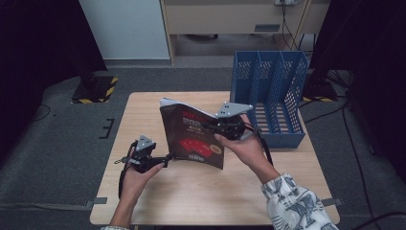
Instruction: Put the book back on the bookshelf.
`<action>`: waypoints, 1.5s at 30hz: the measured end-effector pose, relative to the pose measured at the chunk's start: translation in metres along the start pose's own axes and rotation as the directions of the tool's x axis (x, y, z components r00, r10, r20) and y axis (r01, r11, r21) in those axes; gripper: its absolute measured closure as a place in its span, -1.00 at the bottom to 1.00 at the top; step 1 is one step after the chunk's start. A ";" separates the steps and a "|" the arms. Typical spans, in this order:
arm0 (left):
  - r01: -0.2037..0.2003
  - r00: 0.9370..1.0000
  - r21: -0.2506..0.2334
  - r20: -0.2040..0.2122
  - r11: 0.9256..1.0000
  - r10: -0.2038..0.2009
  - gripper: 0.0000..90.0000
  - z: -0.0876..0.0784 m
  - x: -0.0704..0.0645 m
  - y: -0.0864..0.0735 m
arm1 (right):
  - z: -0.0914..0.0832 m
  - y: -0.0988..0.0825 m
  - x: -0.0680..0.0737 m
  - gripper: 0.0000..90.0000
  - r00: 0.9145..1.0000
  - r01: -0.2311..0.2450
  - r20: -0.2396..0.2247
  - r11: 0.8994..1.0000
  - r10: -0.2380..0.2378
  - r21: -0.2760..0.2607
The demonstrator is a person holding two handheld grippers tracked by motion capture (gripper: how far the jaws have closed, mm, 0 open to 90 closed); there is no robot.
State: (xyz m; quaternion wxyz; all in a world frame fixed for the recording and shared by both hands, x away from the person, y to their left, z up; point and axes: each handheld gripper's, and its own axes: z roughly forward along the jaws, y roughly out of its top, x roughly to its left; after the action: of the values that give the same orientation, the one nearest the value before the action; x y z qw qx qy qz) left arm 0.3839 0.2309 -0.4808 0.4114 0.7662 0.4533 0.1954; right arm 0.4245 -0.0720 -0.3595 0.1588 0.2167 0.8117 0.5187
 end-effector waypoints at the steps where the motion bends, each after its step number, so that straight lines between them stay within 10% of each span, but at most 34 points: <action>1: 0.005 1.000 0.006 -0.001 1.000 -0.005 -0.76 0.001 0.000 -0.001 | 0.001 0.000 0.000 0.93 1.000 -0.003 0.003 1.000 0.003 0.000; 45: 0.018 0.989 0.178 -0.148 0.984 0.009 -0.88 0.021 0.012 -0.036 | -0.014 0.047 -0.012 0.94 0.993 -0.054 0.107 0.998 0.058 -0.038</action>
State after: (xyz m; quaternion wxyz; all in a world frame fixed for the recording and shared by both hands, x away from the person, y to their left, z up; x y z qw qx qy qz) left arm 0.3850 0.2408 -0.5224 0.3064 0.7823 0.5002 0.2094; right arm 0.4373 -0.0717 -0.3110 0.1918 0.2643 0.7862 0.5246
